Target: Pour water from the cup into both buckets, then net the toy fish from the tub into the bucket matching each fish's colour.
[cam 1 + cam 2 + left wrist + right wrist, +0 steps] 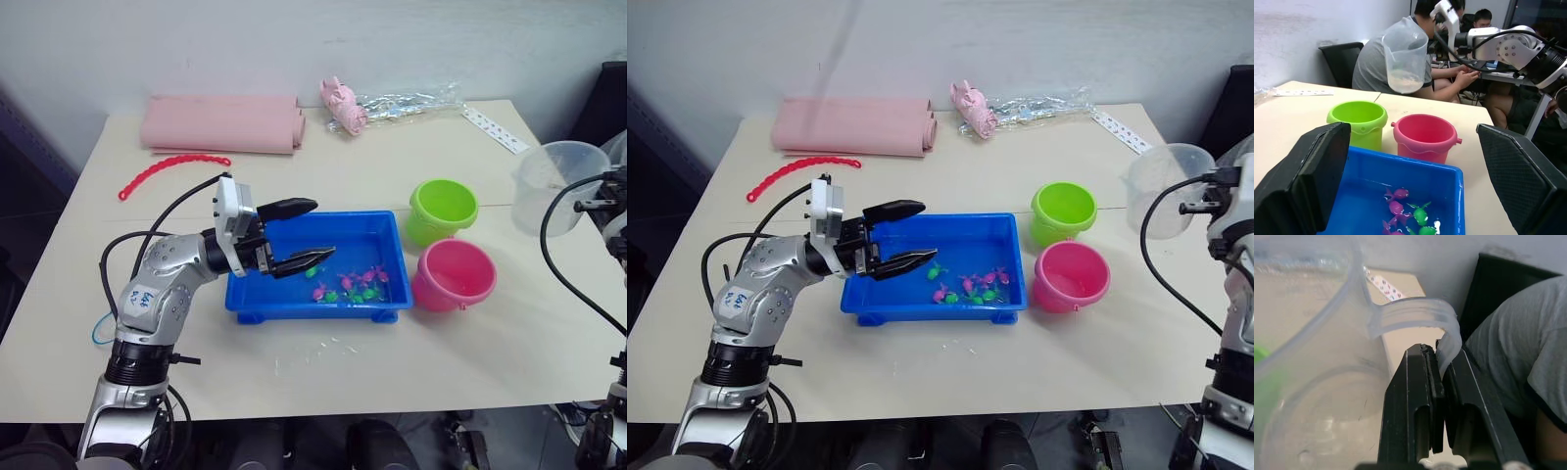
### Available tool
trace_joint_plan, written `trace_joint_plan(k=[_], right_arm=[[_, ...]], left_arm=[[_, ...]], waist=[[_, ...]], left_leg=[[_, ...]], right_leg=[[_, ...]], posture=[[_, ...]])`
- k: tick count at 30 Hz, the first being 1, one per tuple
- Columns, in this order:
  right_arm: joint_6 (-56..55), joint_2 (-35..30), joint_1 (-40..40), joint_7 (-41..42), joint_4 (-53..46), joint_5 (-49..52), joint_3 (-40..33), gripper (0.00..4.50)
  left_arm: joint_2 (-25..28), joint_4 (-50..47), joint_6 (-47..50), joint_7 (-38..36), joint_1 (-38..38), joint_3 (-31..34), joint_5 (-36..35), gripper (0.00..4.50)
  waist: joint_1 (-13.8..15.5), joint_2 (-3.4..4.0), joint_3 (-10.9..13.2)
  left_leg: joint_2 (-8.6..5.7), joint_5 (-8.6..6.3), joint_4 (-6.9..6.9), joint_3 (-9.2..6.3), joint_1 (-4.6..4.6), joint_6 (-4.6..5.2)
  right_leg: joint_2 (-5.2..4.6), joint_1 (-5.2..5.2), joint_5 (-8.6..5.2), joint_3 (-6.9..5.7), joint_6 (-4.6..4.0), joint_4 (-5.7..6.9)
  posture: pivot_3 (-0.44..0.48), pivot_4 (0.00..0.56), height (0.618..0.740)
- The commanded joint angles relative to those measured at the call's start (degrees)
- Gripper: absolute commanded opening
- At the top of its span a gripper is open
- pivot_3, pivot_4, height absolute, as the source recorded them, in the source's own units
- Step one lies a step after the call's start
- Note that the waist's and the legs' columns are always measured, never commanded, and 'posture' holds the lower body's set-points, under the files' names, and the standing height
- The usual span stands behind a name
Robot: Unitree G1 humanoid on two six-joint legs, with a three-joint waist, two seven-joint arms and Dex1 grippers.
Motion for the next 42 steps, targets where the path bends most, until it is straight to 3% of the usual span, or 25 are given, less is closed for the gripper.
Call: trace_joint_plan(k=[1,14,42], right_arm=[[-8.5,-4.0,-3.9,1.1,4.9,-5.0,5.1,0.05],[-28.3,-5.2,-14.1,-3.3,21.1,-19.5,19.7,0.05],[-45.5,-8.4,-21.2,-17.0,30.8,-44.9,33.8,0.05]], left_arm=[[-0.2,0.7,-2.0,0.4,-2.0,0.5,1.0,4.5],[-3.0,2.9,-2.9,3.7,-5.8,-2.1,5.2,4.5],[-4.0,1.5,-1.8,5.5,-4.9,-3.8,7.1,4.5]], waist=[[-0.1,0.0,0.0],[-0.1,-0.04,0.0],[-0.1,-0.03,0.0]], left_leg=[[0.0,0.0,0.0,0.0,-0.02,0.0],[0.02,-0.02,0.2,-0.09,-0.22,0.04],[-0.01,-0.04,0.65,-0.63,-0.78,0.07]], right_leg=[[0.0,-0.02,0.0,-0.01,0.0,0.0],[-0.02,-0.08,0.0,-0.19,0.01,0.0],[-0.02,-0.2,0.0,-0.71,0.01,0.01]], posture=[[0.0,0.15,0.74],[0.0,0.15,0.74],[0.0,0.15,0.74]])
